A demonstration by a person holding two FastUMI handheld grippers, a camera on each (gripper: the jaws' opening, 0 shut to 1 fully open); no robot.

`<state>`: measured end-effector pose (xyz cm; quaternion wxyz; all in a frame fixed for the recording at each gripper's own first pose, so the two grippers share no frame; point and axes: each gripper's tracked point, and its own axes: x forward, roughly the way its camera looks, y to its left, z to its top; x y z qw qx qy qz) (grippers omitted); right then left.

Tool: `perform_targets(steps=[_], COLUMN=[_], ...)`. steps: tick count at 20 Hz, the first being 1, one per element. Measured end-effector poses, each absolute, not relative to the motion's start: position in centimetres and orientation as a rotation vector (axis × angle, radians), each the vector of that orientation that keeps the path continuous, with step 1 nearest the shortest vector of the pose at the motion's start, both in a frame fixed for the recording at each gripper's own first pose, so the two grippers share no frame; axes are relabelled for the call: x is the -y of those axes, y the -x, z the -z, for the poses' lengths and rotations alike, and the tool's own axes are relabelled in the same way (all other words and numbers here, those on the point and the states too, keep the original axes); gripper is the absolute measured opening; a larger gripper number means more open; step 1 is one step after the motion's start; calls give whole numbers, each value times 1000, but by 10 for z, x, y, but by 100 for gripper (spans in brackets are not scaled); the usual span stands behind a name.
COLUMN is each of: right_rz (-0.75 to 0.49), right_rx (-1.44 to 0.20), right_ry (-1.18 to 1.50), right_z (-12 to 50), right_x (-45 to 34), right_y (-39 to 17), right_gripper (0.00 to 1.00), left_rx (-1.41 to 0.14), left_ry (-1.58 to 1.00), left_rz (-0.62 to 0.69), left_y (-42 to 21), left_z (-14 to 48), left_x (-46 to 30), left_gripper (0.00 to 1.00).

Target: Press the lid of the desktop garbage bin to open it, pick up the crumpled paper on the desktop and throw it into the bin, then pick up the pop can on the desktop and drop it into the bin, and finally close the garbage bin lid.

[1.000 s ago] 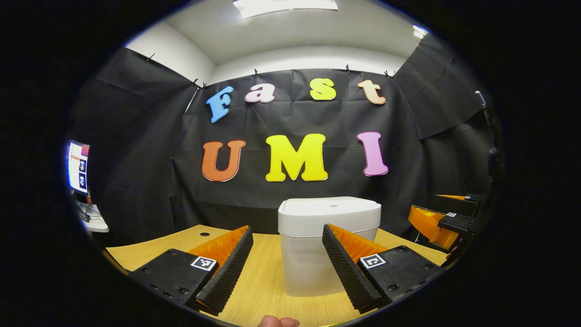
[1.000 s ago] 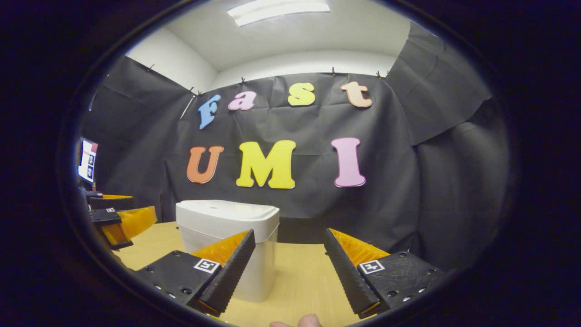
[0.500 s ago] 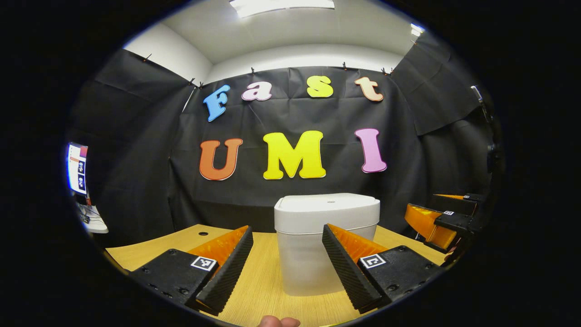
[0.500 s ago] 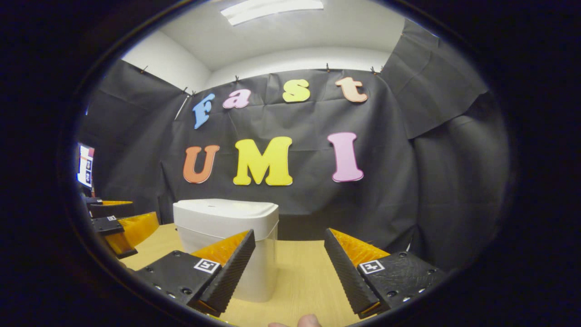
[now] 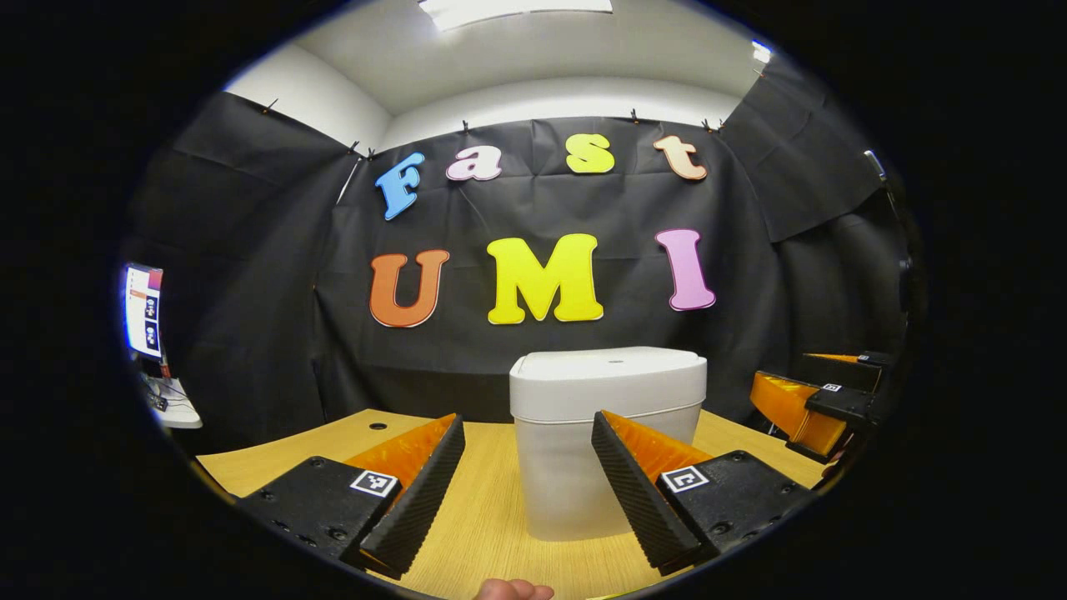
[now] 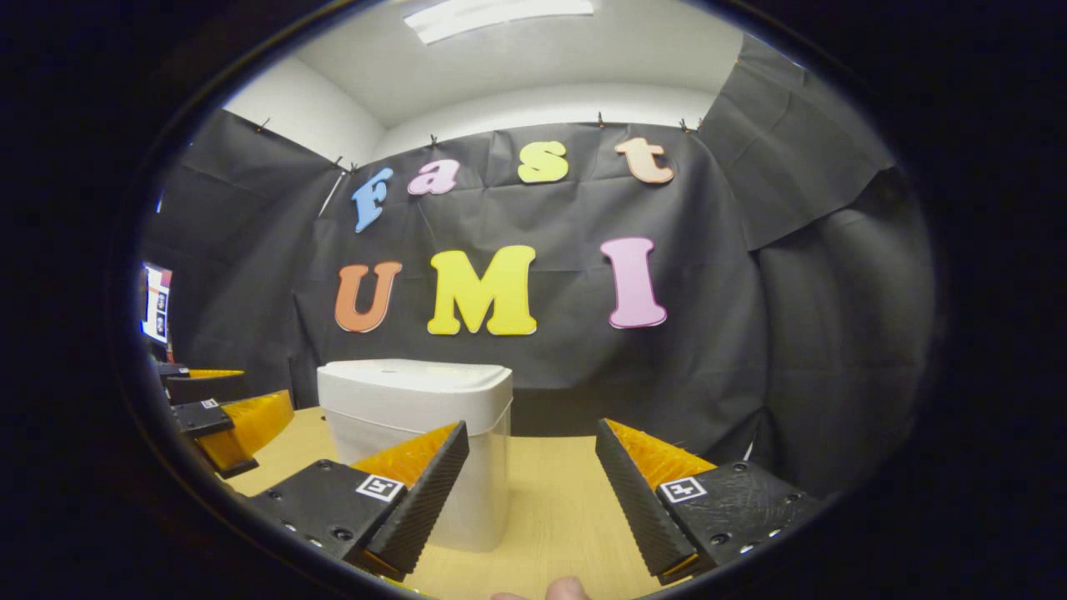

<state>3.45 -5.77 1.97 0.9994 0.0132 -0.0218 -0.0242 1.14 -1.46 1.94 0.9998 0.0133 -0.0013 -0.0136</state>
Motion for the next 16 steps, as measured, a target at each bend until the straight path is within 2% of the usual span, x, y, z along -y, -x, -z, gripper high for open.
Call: perform_targets(steps=[7,12,16], right_rz=[48,56,57], right_rx=[43,37,30], right_ry=[-32,-11,-9], right_z=[-19,-15,-14], right_x=[57,58,57], right_y=[-33,-30,-29], right_gripper=[93,97,95], left_rx=[9,5,9], left_ry=[-31,-27,-28], left_rz=[20,14,17], left_y=[-11,-9,-8], left_z=[-21,-19,-20], left_x=[13,9,10], left_gripper=[98,99,99])
